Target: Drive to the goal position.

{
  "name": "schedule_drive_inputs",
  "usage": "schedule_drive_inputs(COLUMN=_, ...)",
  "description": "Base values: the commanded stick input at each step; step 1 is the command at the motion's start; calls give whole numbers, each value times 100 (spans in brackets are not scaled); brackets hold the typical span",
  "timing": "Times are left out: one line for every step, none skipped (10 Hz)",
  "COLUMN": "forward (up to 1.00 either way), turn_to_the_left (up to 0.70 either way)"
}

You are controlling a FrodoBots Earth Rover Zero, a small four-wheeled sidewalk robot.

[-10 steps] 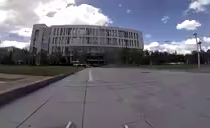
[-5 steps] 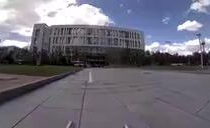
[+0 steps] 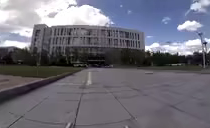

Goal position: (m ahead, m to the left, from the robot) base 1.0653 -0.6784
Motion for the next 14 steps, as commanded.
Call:
schedule_drive_inputs(forward=70, turn_to_the_left=0)
schedule_drive_inputs(forward=70, turn_to_the_left=1)
schedule_drive_inputs(forward=70, turn_to_the_left=6)
schedule_drive_inputs(forward=70, turn_to_the_left=35)
schedule_drive_inputs(forward=70, turn_to_the_left=31)
schedule_drive_inputs(forward=70, turn_to_the_left=12)
schedule_drive_inputs(forward=70, turn_to_the_left=4)
schedule_drive_inputs(forward=70, turn_to_the_left=1)
schedule_drive_inputs(forward=70, turn_to_the_left=0)
schedule_drive_inputs(forward=70, turn_to_the_left=0)
schedule_drive_inputs(forward=70, turn_to_the_left=0)
schedule_drive_inputs(forward=70, turn_to_the_left=0)
schedule_drive_inputs(forward=70, turn_to_the_left=0)
schedule_drive_inputs(forward=70, turn_to_the_left=0)
